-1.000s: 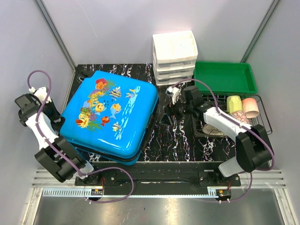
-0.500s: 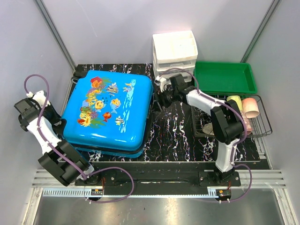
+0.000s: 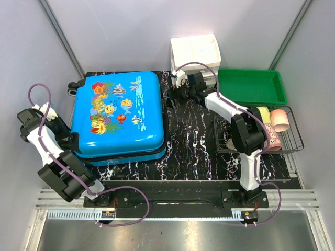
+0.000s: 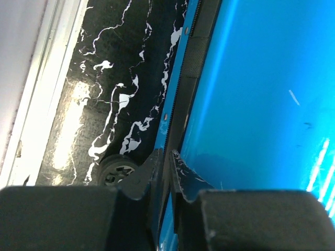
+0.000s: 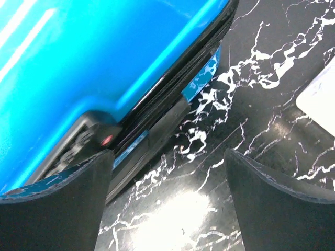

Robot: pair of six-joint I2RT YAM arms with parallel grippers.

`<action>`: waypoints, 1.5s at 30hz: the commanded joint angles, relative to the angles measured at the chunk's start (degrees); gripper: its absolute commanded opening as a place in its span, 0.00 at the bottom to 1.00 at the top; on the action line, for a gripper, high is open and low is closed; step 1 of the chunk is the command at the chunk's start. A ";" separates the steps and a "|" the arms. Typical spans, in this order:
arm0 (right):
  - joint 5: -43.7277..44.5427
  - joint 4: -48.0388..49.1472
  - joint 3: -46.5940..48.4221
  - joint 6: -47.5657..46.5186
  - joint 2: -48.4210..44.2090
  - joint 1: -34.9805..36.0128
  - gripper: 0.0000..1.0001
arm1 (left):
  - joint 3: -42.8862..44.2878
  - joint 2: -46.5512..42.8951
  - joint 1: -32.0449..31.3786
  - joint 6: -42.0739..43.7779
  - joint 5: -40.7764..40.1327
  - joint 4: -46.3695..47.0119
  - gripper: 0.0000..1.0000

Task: Open, take out, and arrange the luggage

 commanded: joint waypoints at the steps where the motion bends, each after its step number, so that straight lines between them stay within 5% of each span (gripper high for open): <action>1: -2.34 3.40 -4.27 -2.12 -14.66 2.53 0.97 | 2.83 -2.47 -1.77 -4.71 8.40 -5.76 0.13; 5: -2.43 1.73 -11.65 -4.41 -24.26 2.44 0.98 | 5.02 -5.81 -1.33 -8.49 8.49 -7.34 0.01; 9: -4.27 -3.44 -18.67 -6.78 -32.44 2.62 0.99 | 7.13 -8.01 -0.98 -10.70 7.70 -8.92 0.00; 12: -4.45 -7.66 -22.02 -8.54 -36.66 2.71 0.99 | 10.99 -7.49 -1.07 0.65 10.24 -14.27 0.26; 13: -4.45 -8.55 -22.64 -9.41 -38.32 2.71 0.99 | 13.70 -6.96 -0.89 4.73 11.20 -19.07 0.44; 17: -5.33 -12.16 -24.93 -11.53 -41.06 2.79 0.99 | 24.52 -3.98 -0.54 40.87 14.47 -40.79 0.70; 20: -7.25 -14.97 -25.55 -13.37 -42.12 2.70 0.99 | 26.83 -6.24 -0.72 52.69 7.11 -43.82 0.86; 25: -11.91 -19.37 -26.34 -16.10 -41.59 3.14 0.99 | 19.73 -9.77 -1.68 71.90 -6.52 -43.82 0.86; 32: -12.27 -19.98 -25.73 -16.71 -39.66 5.78 0.98 | 10.66 -9.69 -1.95 86.49 -8.30 -43.82 0.84; 39: -11.22 -18.58 -26.52 -16.98 -39.13 9.56 0.98 | 9.95 -1.78 -3.35 87.65 -6.27 -43.81 0.81; 45: -12.01 -17.62 -28.62 -15.84 -39.57 12.19 0.94 | 3.89 -3.70 -4.67 87.40 -5.49 -40.84 0.71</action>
